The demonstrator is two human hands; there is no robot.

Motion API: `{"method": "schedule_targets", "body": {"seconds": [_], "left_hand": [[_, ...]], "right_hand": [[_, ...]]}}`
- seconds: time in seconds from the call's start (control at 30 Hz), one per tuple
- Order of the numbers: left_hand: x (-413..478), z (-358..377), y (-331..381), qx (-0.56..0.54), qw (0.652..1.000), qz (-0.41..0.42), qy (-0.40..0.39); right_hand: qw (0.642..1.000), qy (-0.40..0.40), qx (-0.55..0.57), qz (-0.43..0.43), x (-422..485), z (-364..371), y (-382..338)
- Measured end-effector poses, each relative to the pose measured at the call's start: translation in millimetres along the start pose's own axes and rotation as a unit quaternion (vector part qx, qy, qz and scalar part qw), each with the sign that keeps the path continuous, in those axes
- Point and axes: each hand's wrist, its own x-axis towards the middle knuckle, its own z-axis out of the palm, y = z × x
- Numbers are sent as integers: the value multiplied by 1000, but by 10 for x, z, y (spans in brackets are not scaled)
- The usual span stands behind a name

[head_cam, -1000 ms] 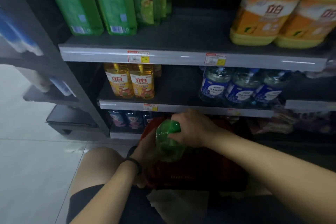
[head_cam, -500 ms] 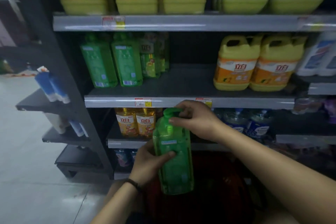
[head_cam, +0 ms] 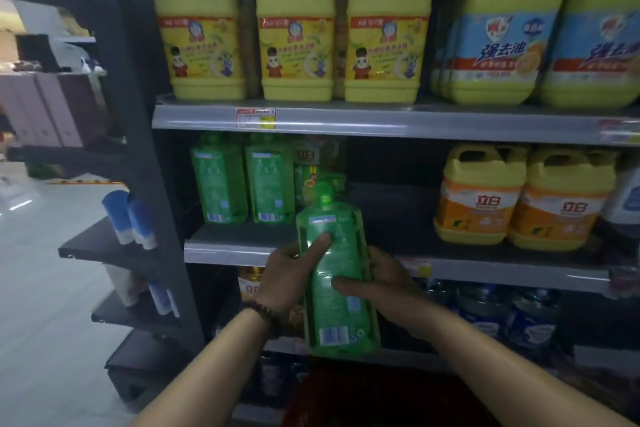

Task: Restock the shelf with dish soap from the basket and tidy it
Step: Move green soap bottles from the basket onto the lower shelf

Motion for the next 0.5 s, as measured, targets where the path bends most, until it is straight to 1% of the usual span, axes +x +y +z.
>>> {"method": "schedule_targets", "body": {"seconds": [0.07,0.13,0.17,0.27,0.3,0.37,0.43,0.5], "left_hand": [[136,-60,114,6,999,-7,-37],[256,-143,193,-12,997,-28,-74],[318,-186,190,-16,997,-27,-76],[526,-262,93,-25,999,10,-47],[557,-250,101,-13,999,19,-42],[641,-255,141,19,996,57,-60],[781,-254,171,46,994,73,-71],[990,-302,144,81,992,90,-46]], "right_hand": [[1000,-15,9,7,169,-63,-114],[1000,-7,17,8,359,-120,-221],[1000,3,25,7,470,-141,-256],[998,43,46,7,842,-198,-376],[998,49,46,4,957,-212,-425],[999,38,37,-8,1180,-219,-496],[998,41,38,-15,1378,-214,-514],[997,59,40,-19,1583,-201,-498]]}}
